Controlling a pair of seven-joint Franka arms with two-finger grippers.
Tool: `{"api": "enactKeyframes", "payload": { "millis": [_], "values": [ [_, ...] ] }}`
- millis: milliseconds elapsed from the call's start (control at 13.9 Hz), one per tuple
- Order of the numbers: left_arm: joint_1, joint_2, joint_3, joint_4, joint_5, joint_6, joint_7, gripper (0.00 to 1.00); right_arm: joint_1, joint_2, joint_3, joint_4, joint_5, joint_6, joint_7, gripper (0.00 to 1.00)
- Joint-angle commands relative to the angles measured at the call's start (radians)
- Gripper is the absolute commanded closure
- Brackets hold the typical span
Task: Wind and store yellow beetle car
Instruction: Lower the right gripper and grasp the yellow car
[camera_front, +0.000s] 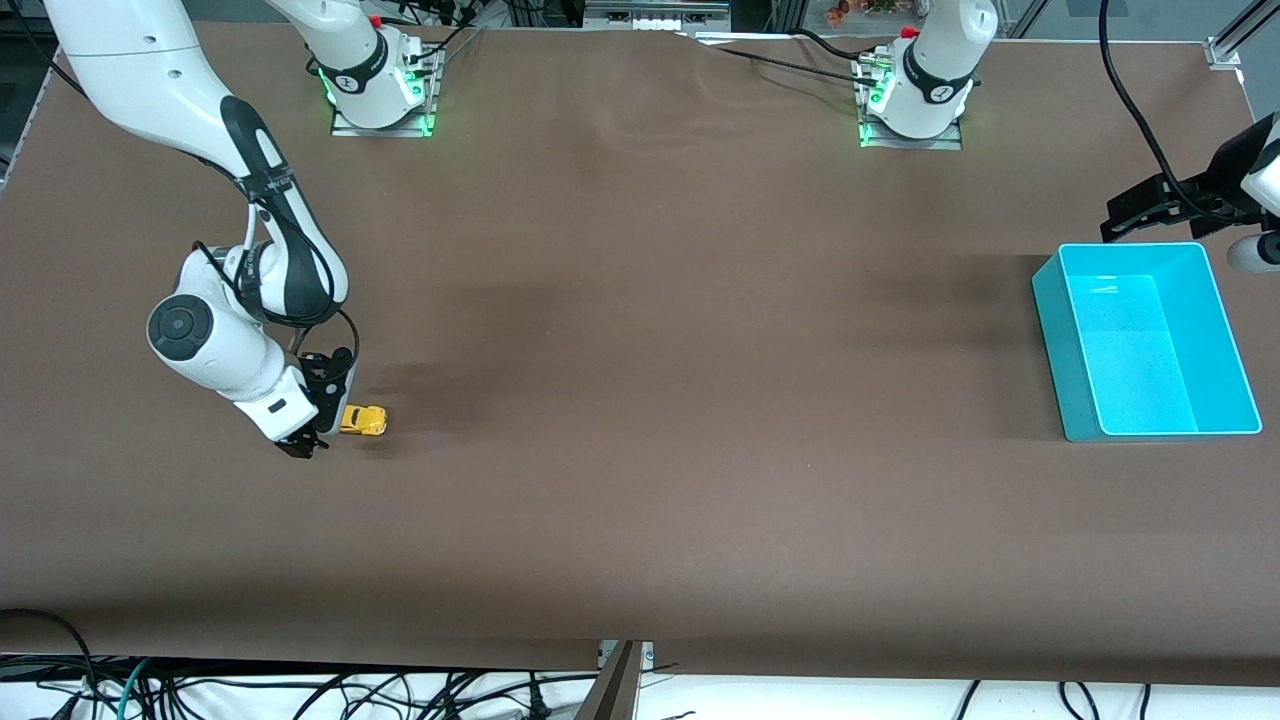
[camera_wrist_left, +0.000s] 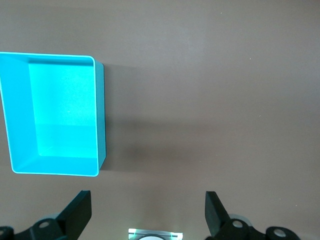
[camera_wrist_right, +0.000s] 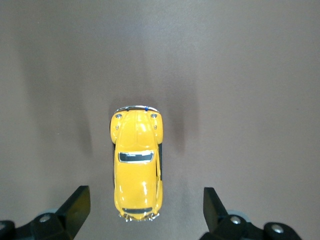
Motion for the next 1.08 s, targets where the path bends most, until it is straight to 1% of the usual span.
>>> {"api": "enactKeyframes", "payload": {
  "millis": [0,144,432,505,793,937,1009],
  "values": [
    [-0.005,0.011,-0.001,0.03,0.027,-0.023,0.003,0.0,-0.003,-0.009,0.005,-0.055,-0.009,0.073,-0.025,0.0],
    [-0.005,0.011,-0.001,0.03,0.027,-0.023,0.005,0.0,-0.005,-0.012,0.005,-0.087,-0.009,0.11,-0.032,0.0],
    [-0.005,0.011,-0.001,0.03,0.027,-0.023,0.005,0.0,-0.005,-0.042,0.005,-0.117,-0.009,0.106,-0.072,0.01],
    [-0.004,0.011,0.001,0.03,0.027,-0.023,0.005,0.0,-0.003,-0.042,0.005,-0.12,-0.009,0.106,-0.072,0.05],
    [-0.004,0.011,0.001,0.03,0.027,-0.023,0.005,0.0,-0.005,-0.042,0.005,-0.118,-0.009,0.106,-0.071,0.4],
    [-0.004,0.011,-0.001,0.03,0.027,-0.023,0.005,0.0,-0.003,-0.042,0.005,-0.115,-0.009,0.103,-0.068,0.52],
    [-0.004,0.011,-0.001,0.03,0.027,-0.023,0.005,0.0,-0.003,-0.042,0.005,-0.115,-0.008,0.101,-0.065,0.62]
  ]
}}
